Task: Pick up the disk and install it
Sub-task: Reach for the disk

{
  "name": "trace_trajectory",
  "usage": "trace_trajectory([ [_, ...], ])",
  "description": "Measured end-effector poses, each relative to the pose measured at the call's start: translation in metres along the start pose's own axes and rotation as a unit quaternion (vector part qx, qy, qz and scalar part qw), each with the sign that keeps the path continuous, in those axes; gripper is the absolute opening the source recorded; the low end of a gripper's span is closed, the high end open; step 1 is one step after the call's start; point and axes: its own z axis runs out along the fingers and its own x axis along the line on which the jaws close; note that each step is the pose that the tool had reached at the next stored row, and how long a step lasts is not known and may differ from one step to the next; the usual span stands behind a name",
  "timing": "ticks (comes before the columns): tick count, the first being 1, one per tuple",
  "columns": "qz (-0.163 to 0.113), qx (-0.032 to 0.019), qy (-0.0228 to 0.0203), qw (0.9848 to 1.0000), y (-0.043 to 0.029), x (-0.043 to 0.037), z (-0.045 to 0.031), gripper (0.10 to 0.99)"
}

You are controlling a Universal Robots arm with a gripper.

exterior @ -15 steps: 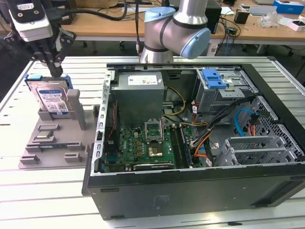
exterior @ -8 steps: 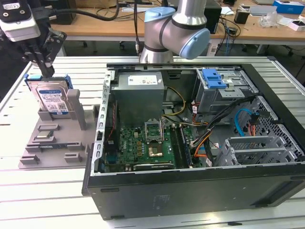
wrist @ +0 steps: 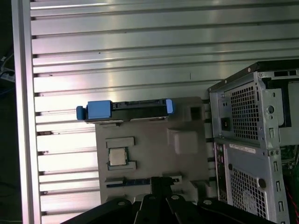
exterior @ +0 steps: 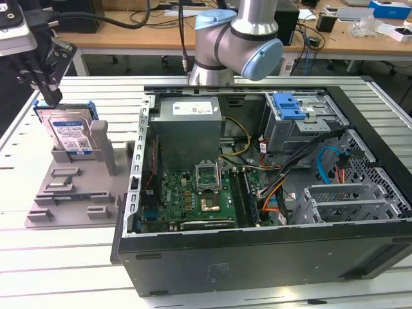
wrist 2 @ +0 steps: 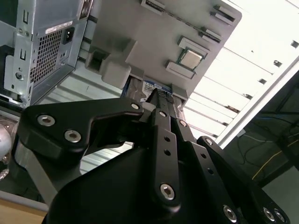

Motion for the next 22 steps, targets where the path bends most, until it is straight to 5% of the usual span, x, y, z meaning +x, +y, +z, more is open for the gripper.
trace_trajectory([
  [15,0.000,0.0000,0.0000,1.0000,-0.0025,0.0347,-0.0002,0.106],
  [22,0.000,0.0000,0.0000,1.0000,0.0025,0.0459,0.0012,0.106],
])
